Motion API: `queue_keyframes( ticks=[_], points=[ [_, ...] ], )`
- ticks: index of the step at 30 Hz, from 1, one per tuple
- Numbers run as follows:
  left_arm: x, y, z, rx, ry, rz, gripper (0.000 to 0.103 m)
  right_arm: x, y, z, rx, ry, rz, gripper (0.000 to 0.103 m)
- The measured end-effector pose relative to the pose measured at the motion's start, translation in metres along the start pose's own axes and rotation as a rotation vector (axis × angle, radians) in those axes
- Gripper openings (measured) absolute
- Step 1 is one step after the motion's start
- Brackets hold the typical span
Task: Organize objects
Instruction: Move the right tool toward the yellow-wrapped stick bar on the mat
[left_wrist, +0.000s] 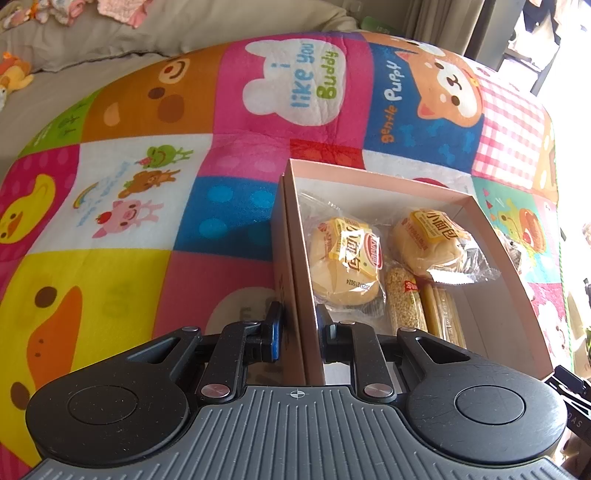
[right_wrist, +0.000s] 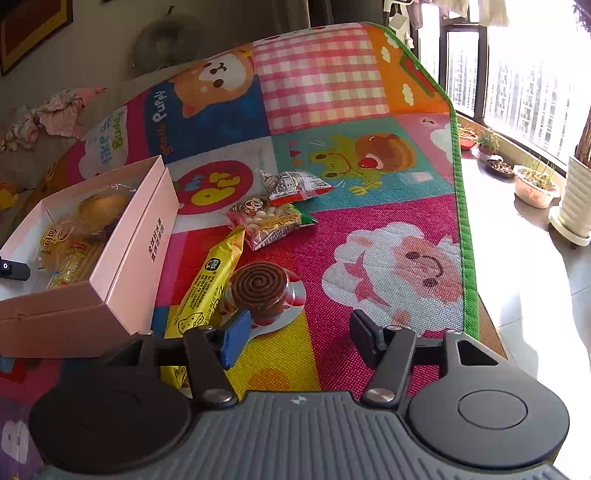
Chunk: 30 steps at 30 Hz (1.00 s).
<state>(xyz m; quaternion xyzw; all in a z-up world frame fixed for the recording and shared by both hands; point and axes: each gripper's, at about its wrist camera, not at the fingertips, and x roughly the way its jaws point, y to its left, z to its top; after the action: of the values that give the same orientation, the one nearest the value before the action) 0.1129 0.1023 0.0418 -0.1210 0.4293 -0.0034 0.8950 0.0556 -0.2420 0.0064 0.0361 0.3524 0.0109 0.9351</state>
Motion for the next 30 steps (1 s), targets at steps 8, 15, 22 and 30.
queue_keyframes(
  ticks=[8, 15, 22, 30],
  points=[
    [0.0, 0.0, 0.0, -0.002, 0.001, 0.0, 0.021, -0.008, -0.014, -0.01, 0.004, -0.015, -0.122, 0.064],
    [0.0, 0.002, 0.0, -0.009, -0.001, -0.005, 0.021, -0.027, -0.029, -0.014, 0.079, -0.032, -0.035, 0.064],
    [0.0, 0.002, 0.0, -0.013, -0.001, -0.009, 0.021, -0.026, -0.002, 0.001, 0.021, -0.049, 0.029, 0.064],
    [0.0, 0.002, 0.0, -0.014, 0.0, -0.013, 0.021, 0.009, 0.022, 0.014, -0.043, 0.035, 0.022, 0.064]
  ],
)
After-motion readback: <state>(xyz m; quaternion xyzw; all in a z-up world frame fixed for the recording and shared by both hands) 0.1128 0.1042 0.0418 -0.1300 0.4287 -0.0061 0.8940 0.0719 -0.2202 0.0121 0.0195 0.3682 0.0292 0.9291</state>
